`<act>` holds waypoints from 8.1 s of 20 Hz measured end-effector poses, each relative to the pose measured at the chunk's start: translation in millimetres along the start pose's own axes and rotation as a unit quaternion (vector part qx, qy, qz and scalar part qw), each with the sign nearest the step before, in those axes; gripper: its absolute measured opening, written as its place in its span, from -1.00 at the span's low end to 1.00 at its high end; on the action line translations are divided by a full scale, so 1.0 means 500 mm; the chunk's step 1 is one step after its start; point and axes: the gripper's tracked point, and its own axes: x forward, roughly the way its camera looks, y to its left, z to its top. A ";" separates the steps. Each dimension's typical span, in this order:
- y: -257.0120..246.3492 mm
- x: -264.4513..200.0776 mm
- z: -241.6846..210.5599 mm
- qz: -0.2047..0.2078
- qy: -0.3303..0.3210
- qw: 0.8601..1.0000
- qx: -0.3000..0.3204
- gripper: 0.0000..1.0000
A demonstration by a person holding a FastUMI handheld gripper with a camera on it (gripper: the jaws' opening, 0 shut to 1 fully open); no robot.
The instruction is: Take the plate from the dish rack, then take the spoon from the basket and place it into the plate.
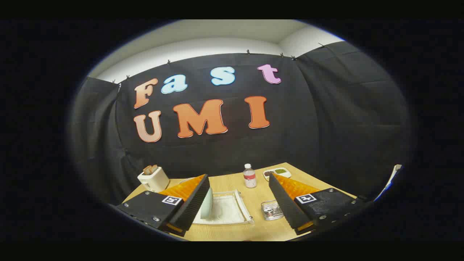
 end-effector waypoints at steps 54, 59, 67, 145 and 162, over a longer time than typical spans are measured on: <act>0.197 0.227 -0.373 0.027 0.247 0.965 -0.081 0.53; 0.205 0.249 -0.407 0.017 0.275 0.958 -0.083 0.33; 0.203 0.253 -0.412 -0.043 0.295 0.948 -0.114 -0.44; 0.130 -0.194 -0.675 -0.086 0.425 0.872 0.229 -0.25; -0.011 -0.144 -0.593 -0.116 0.369 0.913 0.130 0.98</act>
